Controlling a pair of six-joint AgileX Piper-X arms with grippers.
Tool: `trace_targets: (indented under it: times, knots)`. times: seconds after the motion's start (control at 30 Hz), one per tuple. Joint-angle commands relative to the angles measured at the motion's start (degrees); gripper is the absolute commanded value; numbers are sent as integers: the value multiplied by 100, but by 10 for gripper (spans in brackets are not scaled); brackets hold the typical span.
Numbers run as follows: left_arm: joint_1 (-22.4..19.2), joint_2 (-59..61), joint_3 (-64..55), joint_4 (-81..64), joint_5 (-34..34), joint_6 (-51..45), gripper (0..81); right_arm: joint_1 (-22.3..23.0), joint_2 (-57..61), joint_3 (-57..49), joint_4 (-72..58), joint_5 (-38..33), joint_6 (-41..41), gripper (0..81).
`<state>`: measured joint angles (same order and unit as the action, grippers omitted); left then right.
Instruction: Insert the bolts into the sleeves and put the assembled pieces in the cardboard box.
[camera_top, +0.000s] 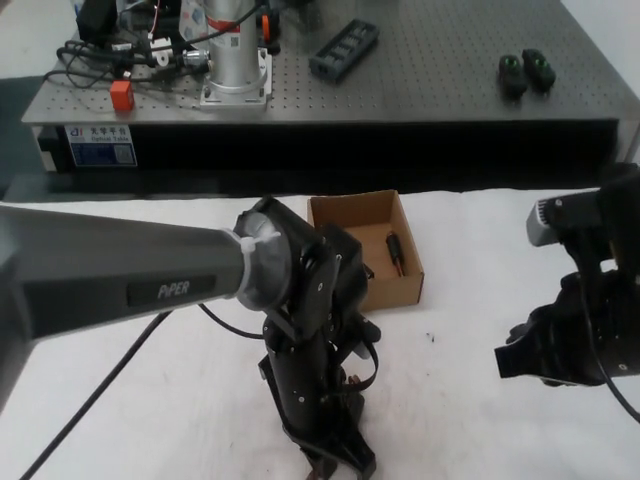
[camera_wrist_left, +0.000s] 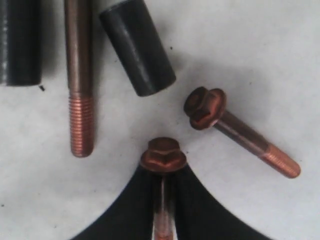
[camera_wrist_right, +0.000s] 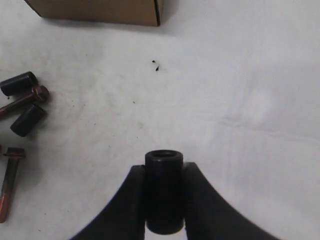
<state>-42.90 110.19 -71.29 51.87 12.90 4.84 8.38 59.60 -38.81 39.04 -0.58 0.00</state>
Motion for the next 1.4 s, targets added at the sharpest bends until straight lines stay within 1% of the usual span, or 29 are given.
trace_targets:
  times: [0.0,0.1,0.2,0.23,0.3,0.4,0.47,0.53,0.57,0.6,0.7,0.83,0.97,1.2,1.37]
  knots:
    - [-26,80,3,-79,28,-110,1,-28,-194,-6,-3,-42,0,30]
    - [-26,59,3,-118,28,-121,7,-28,-475,-6,52,-42,42,30]
    - [-26,-158,3,-164,28,-374,7,-28,-746,-6,291,-60,0,30]
    - [-12,-312,3,-233,28,-484,7,-28,-835,-6,417,-185,0,30]
    - [22,-681,3,-467,28,-691,7,-28,-990,47,564,-676,0,30]
    - [93,-1485,138,-1336,119,-1006,7,-10,-1226,282,465,-1634,217,30]
    - [161,-1969,381,-2045,500,-1300,7,37,-1309,517,168,-2354,498,30]
    - [233,-2405,683,-2809,1060,-1684,7,179,-1301,734,-292,-3068,716,30]
    - [267,-2584,847,-3209,1379,-1882,7,285,-1284,838,-605,-3350,842,30]
    - [295,-2731,1016,-3556,1590,-2113,7,390,-1254,937,-942,-3459,951,30]
    - [315,-3010,1281,-4205,1747,-2582,7,734,-1116,1054,-1738,-3468,1243,30]
    - [315,-3100,1303,-4510,2141,-2695,7,981,-779,1059,-2734,-3468,1608,30]
    - [315,-3098,1303,-4653,2249,-2820,7,996,-442,1045,-3351,-3468,1835,30]
    - [322,-3098,1303,-4653,2200,-2818,7,996,-398,1045,-3486,-3089,1842,30]
    - [322,-3098,1303,-4653,2064,-2818,7,996,-398,1045,-3834,-3086,1842,30]
